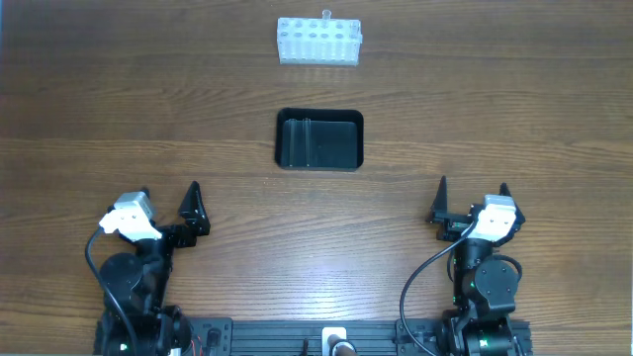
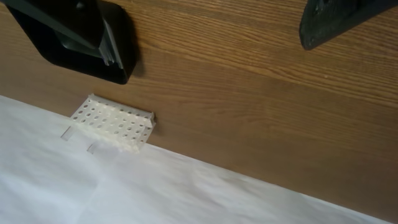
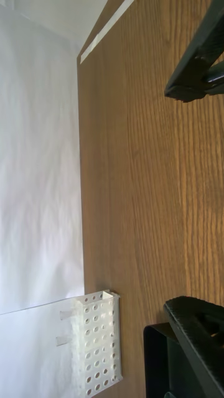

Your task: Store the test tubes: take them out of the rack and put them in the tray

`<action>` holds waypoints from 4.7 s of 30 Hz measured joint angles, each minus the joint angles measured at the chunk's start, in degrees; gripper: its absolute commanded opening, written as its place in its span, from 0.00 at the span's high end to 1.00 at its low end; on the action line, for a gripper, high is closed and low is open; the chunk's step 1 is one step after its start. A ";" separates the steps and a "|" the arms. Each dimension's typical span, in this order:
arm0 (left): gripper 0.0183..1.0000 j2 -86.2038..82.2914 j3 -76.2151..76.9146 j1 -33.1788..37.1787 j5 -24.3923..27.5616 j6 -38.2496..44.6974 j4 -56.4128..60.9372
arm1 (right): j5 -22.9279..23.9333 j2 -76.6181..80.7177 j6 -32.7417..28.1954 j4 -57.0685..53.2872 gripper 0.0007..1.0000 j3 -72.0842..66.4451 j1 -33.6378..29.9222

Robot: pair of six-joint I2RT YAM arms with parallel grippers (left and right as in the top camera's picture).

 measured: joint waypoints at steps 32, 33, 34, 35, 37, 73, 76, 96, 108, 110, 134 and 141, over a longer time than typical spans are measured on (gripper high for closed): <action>0.00 0.00 0.00 0.00 0.00 -0.02 -0.02 | -11.56 73.07 6.23 11.04 0.01 42.91 10.32; 0.00 0.00 0.00 0.00 0.00 0.00 -0.02 | -11.47 76.00 6.43 9.70 0.02 45.59 11.82; 0.00 0.00 0.00 0.00 0.00 0.00 -0.02 | -11.23 79.12 6.97 7.63 0.02 48.68 13.57; 0.00 0.00 0.00 0.00 0.00 0.00 0.00 | -10.97 82.03 7.41 6.08 0.02 51.63 15.17; 0.00 0.00 0.00 0.00 0.00 0.00 0.00 | -9.27 88.00 8.76 2.80 0.04 58.16 18.47; 0.00 0.00 0.00 0.00 0.00 0.00 0.00 | 12.70 133.59 17.40 -8.37 0.06 110.38 23.47; 0.00 0.00 0.00 0.00 0.00 -0.02 -0.02 | 12.57 133.63 16.52 -6.51 0.06 110.38 23.04; 0.00 0.00 0.00 0.00 0.00 -0.02 0.00 | 10.67 138.09 14.84 -0.76 0.12 110.81 22.32; 0.00 0.00 0.00 0.00 0.00 0.00 0.00 | 11.04 138.14 13.53 -0.09 0.38 110.81 21.55; 0.00 0.00 0.00 0.00 0.00 -0.02 0.00 | 11.28 138.14 13.40 -0.04 0.43 110.81 21.53; 0.00 0.00 0.00 0.00 0.00 -0.02 0.00 | 11.80 138.14 13.18 -0.39 0.81 110.81 20.81; 0.00 0.00 0.00 0.00 0.00 0.00 0.00 | 11.80 138.14 13.18 -0.39 0.87 110.81 20.81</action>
